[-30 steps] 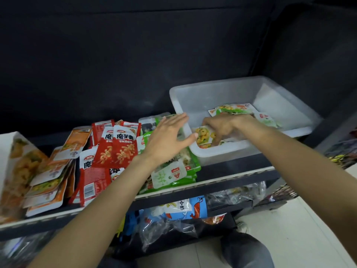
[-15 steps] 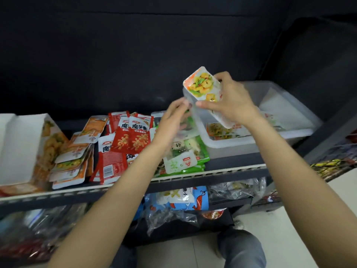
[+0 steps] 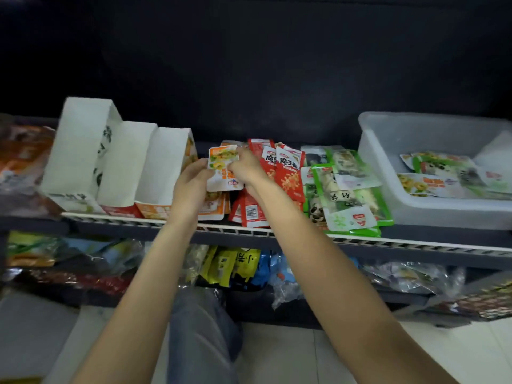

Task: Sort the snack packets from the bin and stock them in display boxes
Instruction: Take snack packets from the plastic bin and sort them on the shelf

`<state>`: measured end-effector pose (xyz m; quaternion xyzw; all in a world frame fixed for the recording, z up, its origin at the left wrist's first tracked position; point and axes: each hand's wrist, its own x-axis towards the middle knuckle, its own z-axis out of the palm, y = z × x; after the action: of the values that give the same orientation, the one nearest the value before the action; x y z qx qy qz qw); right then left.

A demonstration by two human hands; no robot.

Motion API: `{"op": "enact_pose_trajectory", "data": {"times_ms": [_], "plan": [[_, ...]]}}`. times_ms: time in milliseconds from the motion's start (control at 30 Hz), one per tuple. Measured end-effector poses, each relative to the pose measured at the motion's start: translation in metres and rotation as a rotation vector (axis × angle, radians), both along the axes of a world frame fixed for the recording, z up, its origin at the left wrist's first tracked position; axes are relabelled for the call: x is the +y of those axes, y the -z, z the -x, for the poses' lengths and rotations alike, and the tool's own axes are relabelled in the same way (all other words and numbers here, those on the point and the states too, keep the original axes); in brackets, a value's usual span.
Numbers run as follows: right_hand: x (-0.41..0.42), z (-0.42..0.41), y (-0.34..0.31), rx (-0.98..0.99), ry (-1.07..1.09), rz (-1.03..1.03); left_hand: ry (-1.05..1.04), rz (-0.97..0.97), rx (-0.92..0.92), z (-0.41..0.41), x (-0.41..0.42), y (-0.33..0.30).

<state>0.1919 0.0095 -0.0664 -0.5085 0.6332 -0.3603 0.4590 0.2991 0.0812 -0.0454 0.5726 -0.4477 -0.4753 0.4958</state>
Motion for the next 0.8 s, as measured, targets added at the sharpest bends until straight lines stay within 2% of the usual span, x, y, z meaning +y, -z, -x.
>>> {"op": "enact_pose_trajectory", "data": {"times_ms": [167, 233, 367, 433, 533, 633, 700, 800], "plan": [[0.014, -0.009, -0.006, 0.129, -0.166, 0.012, 0.127, 0.033, -0.394, -0.006, -0.006, 0.013], [0.026, 0.0, -0.012, 0.249, -0.156, 0.103, 0.135, 0.092, -0.516, 0.0, -0.005, 0.015], [0.062, 0.047, -0.033, 0.583, -0.062, 0.375, 0.083, 0.451, -0.976, 0.022, 0.0, 0.012], [0.079, 0.082, -0.043, 0.651, -0.027, 0.433, 0.116, 0.589, -1.101, 0.04, -0.001, 0.007], [0.103, 0.152, -0.06, 0.679, 0.061, 0.45, 0.271, 0.778, -1.047, 0.089, -0.001, -0.008], [0.113, 0.234, -0.07, 0.79, 0.176, 0.367, 0.547, 0.817, -0.815, 0.154, -0.003, -0.03], [0.111, 0.288, -0.069, 0.9, 0.215, 0.232, 0.702, 0.844, -0.752, 0.202, -0.011, -0.04], [0.103, 0.352, -0.059, 1.07, 0.123, -0.07, 0.891, 0.876, -0.824, 0.276, -0.027, -0.041]]}}
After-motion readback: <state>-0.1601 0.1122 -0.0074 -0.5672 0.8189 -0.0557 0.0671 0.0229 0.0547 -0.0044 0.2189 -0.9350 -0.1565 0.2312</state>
